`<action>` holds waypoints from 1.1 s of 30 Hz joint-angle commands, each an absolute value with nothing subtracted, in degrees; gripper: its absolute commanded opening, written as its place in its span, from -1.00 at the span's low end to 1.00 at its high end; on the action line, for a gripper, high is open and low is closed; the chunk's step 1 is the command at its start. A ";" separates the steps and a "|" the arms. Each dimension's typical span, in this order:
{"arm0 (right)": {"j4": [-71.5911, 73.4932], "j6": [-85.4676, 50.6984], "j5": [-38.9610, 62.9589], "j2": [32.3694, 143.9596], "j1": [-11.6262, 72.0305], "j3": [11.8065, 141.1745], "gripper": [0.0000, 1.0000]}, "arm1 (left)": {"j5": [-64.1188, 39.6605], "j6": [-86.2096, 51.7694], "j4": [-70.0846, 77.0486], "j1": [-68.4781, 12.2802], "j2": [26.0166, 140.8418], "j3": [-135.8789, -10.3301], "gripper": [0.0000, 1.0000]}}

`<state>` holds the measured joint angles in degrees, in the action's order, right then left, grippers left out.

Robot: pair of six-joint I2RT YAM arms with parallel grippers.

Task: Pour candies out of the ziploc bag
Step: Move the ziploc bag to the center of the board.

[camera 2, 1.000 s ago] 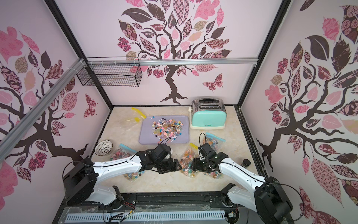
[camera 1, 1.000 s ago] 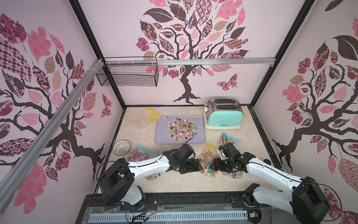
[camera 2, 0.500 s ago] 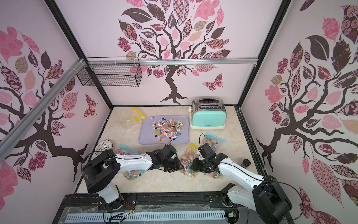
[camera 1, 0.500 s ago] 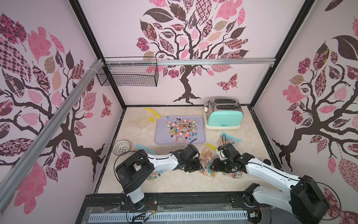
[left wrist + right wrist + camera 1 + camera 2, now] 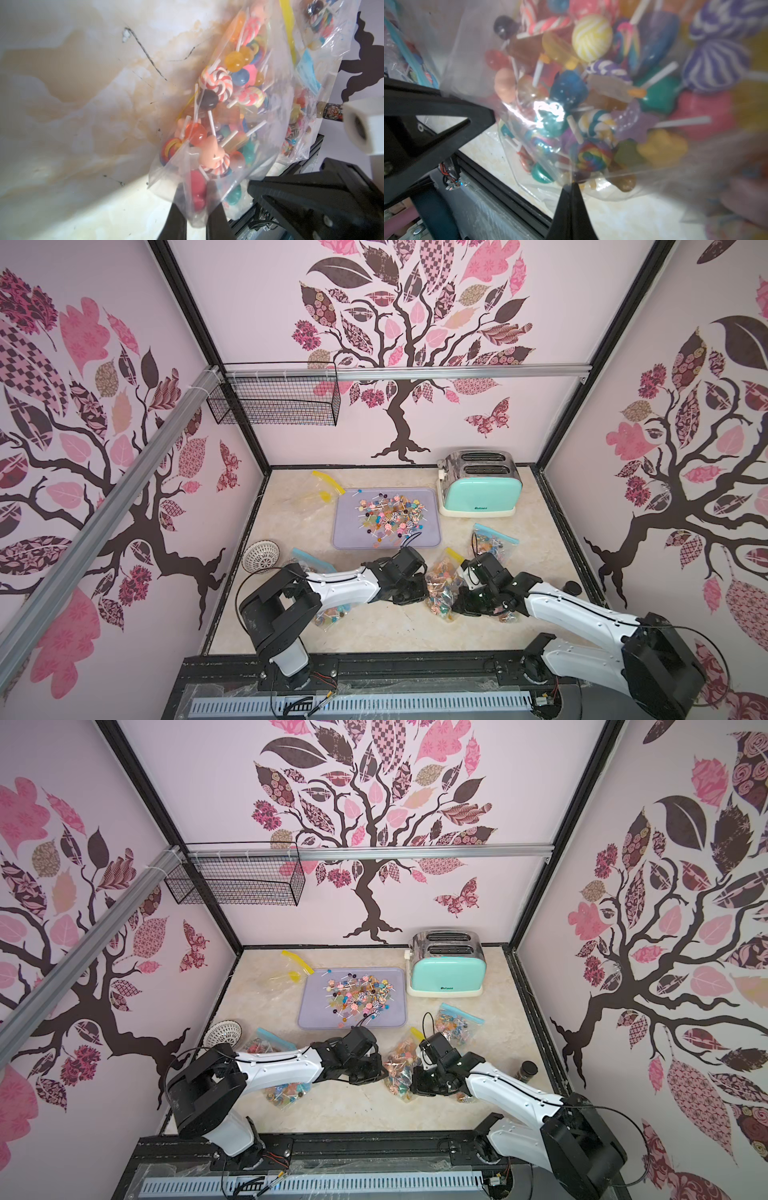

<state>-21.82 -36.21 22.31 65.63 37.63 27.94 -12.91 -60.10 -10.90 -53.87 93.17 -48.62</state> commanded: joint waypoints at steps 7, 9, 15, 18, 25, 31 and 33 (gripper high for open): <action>-16.50 -39.61 23.55 76.73 50.89 36.22 -1.00 | -5.68 -55.34 -22.84 -46.32 83.92 -44.14 -1.00; -14.94 -40.14 23.96 79.95 53.28 38.82 -1.00 | -4.29 -53.22 -26.16 -44.20 81.76 -43.63 -1.00; -10.93 -41.57 25.65 89.58 58.34 47.23 -1.00 | -3.20 -48.19 -32.16 -37.32 77.65 -43.24 -1.00; -10.73 -41.83 25.74 91.72 58.97 49.67 -1.00 | -2.93 -46.47 -33.30 -35.75 77.17 -44.06 -1.00; -16.84 -39.72 20.15 89.74 58.68 52.31 -0.76 | -2.54 -42.54 -36.40 -35.37 80.15 -49.86 -0.18; -22.03 -35.06 16.27 81.36 46.40 48.85 -0.47 | -4.04 -40.38 -40.42 -36.10 78.30 -55.04 0.31; -22.24 -32.35 15.61 79.81 41.18 48.17 -0.49 | -4.60 -40.00 -40.69 -37.01 77.70 -55.75 0.36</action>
